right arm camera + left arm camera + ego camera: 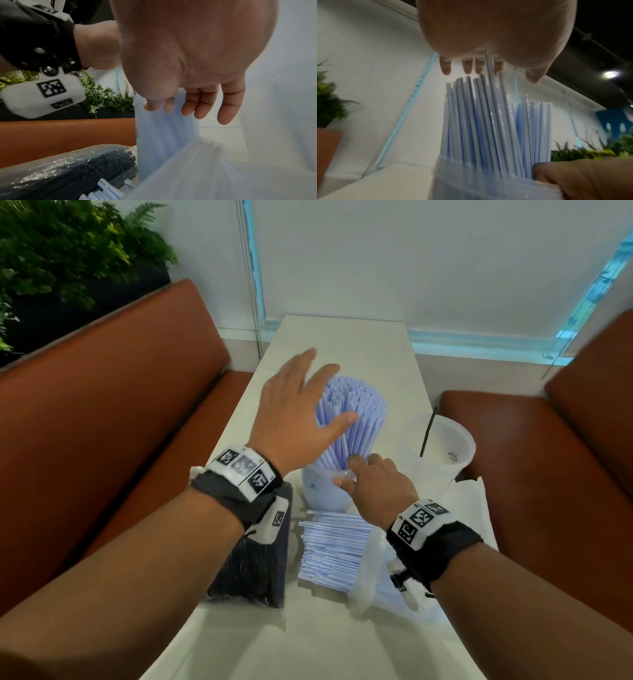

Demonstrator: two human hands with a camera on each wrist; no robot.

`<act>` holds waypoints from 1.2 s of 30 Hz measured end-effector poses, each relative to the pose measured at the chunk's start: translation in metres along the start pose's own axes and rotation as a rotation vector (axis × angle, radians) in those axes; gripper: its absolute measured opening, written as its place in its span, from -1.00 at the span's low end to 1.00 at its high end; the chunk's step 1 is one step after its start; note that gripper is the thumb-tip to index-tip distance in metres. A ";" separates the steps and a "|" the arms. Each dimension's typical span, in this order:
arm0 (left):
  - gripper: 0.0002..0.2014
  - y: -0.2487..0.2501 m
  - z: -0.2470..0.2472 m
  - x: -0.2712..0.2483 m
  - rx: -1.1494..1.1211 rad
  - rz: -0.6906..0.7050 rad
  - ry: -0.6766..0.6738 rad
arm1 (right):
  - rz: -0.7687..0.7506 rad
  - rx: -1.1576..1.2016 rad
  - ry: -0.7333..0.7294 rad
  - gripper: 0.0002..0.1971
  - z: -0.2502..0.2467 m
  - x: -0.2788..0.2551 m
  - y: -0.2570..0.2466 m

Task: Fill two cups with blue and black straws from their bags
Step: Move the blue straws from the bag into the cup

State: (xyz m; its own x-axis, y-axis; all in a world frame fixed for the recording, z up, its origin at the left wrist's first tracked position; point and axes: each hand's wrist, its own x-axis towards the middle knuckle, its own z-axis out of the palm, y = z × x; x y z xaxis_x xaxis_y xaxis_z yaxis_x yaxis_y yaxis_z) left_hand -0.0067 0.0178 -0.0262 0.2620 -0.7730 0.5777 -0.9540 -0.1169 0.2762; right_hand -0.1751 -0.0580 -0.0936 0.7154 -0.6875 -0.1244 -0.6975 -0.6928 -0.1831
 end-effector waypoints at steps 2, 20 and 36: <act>-0.10 -0.002 0.002 -0.013 -0.147 -0.154 -0.063 | 0.005 -0.005 -0.018 -0.49 0.000 0.002 0.001; -0.29 0.014 0.044 0.062 -0.032 -0.233 -0.197 | -0.015 -0.022 0.024 -0.57 0.004 0.003 0.002; -0.04 0.017 0.016 0.036 0.004 -0.199 -0.318 | -0.077 0.097 0.166 -0.69 -0.001 -0.010 0.009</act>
State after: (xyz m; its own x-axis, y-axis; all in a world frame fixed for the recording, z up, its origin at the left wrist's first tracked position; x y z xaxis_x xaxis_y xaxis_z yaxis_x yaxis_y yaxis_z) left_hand -0.0154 -0.0225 -0.0131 0.3844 -0.8899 0.2457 -0.8897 -0.2861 0.3558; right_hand -0.1885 -0.0571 -0.0930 0.7446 -0.6652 0.0546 -0.6281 -0.7260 -0.2800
